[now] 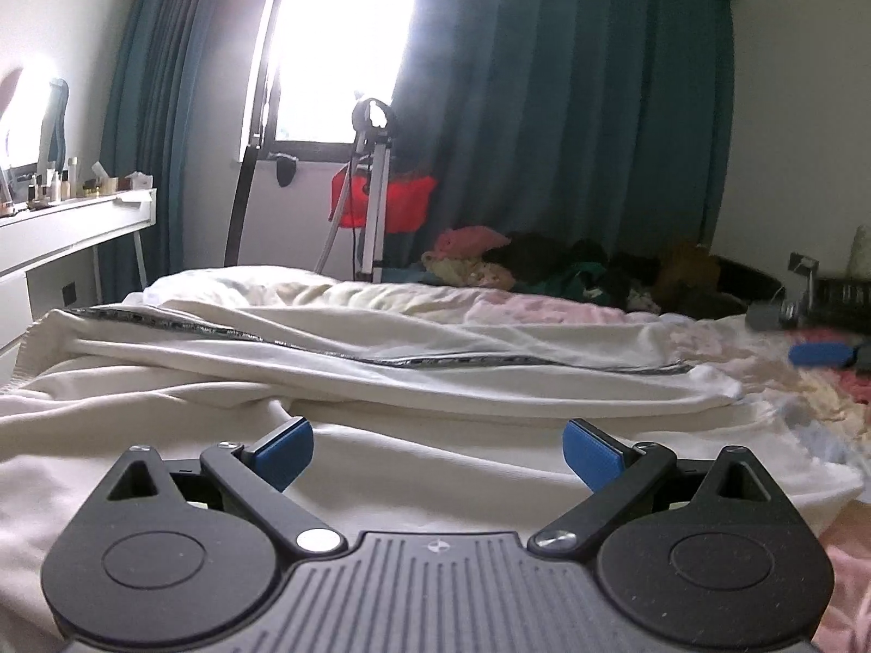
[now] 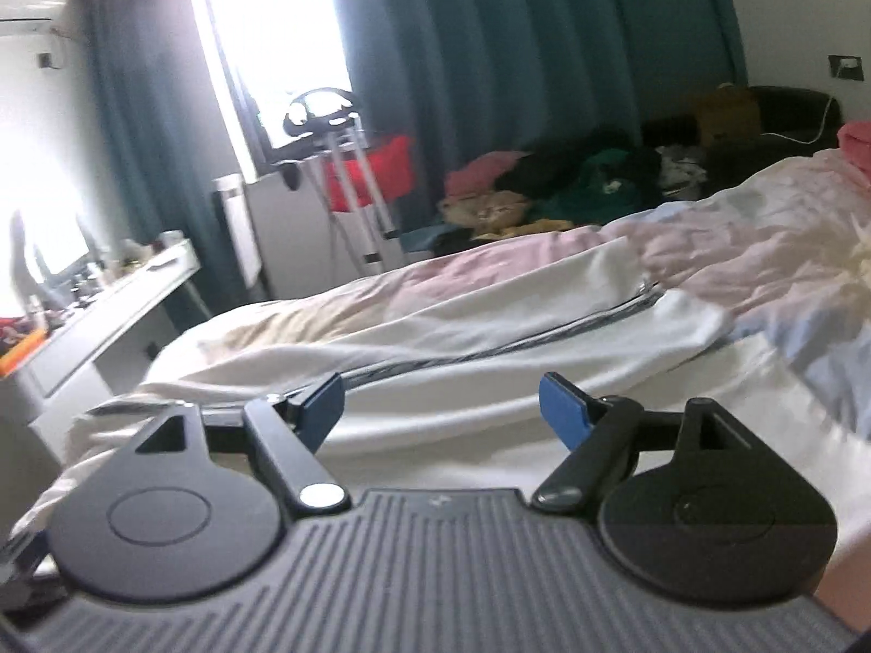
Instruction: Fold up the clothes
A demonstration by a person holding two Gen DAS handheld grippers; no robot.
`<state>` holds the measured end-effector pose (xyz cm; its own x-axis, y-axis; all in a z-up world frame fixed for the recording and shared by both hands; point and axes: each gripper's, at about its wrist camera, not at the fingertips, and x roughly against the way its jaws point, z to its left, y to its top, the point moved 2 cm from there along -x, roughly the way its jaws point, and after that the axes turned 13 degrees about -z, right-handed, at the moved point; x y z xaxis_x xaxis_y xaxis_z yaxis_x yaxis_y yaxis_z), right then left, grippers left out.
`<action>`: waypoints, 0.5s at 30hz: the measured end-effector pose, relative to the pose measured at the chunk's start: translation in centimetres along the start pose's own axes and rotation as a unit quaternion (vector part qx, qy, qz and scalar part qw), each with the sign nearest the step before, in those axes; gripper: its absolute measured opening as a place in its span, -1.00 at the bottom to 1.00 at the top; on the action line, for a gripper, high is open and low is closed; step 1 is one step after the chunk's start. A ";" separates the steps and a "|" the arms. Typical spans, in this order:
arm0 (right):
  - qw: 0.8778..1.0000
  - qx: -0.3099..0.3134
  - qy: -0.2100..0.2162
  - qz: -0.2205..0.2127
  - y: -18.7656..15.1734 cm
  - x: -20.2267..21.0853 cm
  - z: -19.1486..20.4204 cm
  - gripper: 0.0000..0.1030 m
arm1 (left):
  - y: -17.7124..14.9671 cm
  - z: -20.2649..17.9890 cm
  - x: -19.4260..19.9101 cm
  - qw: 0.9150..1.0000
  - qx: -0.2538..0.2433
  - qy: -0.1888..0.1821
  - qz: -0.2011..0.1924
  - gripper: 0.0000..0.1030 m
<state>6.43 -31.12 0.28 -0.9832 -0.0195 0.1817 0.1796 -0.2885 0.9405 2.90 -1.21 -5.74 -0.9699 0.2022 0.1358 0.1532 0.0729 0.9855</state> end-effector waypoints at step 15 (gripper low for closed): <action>0.999 0.031 -0.005 0.007 -2.4 2.0 1.6 0.56 | -1.4 6.5 2.4 0.986 0.074 0.110 0.103 0.95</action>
<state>4.08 -28.94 -1.10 -0.9803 -0.0134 0.1973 0.1951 -0.2285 0.9538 1.53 5.52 -7.47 -0.9301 0.0117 0.3671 0.3620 0.1981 0.9109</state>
